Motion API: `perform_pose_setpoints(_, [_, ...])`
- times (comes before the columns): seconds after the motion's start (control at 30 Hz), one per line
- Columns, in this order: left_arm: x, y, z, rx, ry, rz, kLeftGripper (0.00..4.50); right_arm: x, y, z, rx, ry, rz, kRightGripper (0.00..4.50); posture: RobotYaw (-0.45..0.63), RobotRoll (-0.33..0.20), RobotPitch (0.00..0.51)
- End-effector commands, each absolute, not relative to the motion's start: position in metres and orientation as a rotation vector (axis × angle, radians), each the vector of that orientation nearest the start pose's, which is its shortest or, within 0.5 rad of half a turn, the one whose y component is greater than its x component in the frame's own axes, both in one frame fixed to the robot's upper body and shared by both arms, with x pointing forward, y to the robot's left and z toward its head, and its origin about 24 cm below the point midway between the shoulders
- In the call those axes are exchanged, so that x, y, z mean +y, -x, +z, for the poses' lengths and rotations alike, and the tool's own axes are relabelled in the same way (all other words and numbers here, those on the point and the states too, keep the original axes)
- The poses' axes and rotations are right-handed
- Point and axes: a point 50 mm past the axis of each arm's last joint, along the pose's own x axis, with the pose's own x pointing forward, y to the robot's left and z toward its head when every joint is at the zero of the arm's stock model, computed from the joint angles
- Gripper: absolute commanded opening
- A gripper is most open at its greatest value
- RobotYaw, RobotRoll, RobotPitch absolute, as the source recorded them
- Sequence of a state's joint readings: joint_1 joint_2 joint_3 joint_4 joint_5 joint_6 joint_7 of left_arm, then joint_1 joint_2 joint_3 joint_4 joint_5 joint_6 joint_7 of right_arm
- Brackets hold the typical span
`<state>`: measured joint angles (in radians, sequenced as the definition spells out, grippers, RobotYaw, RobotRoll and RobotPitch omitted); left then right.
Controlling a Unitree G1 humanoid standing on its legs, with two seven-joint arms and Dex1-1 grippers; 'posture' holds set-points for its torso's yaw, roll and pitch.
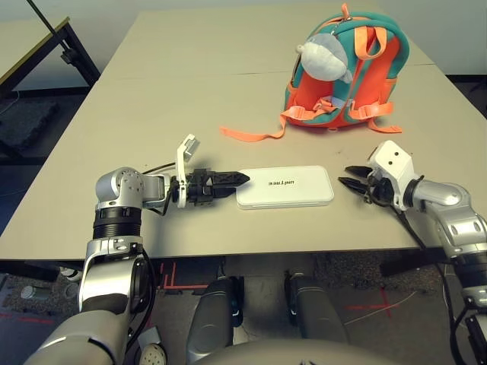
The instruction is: Put the pencil case into the backpack and zip it.
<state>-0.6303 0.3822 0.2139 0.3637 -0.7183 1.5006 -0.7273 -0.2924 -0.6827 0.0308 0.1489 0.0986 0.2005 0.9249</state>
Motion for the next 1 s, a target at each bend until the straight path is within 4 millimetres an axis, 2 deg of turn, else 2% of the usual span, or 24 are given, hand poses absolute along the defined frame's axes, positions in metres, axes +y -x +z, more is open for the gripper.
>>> perform_pose_setpoints(0.03, [0.168,-0.291,0.082,1.018,0.78,-0.855,4.5,-0.229,-0.283,0.096,0.33,0.492,0.869,0.03,-0.18,0.0,0.151])
perform_pose_setpoints(0.27, [0.165,-0.291,0.082,1.014,0.78,-0.865,4.5,-0.205,-0.283,0.097,0.295,0.419,0.927,0.03,-0.18,0.0,0.151])
perform_pose_setpoints(0.57, [0.16,-0.287,0.082,1.027,0.783,-0.898,4.5,-0.187,-0.294,0.103,0.245,0.357,0.917,0.03,-0.18,0.0,0.15])
perform_pose_setpoints(1.0, [0.159,-0.289,0.081,0.993,0.769,-0.895,4.5,-0.174,-0.292,0.099,0.253,0.329,0.941,0.03,-0.18,0.0,0.148])
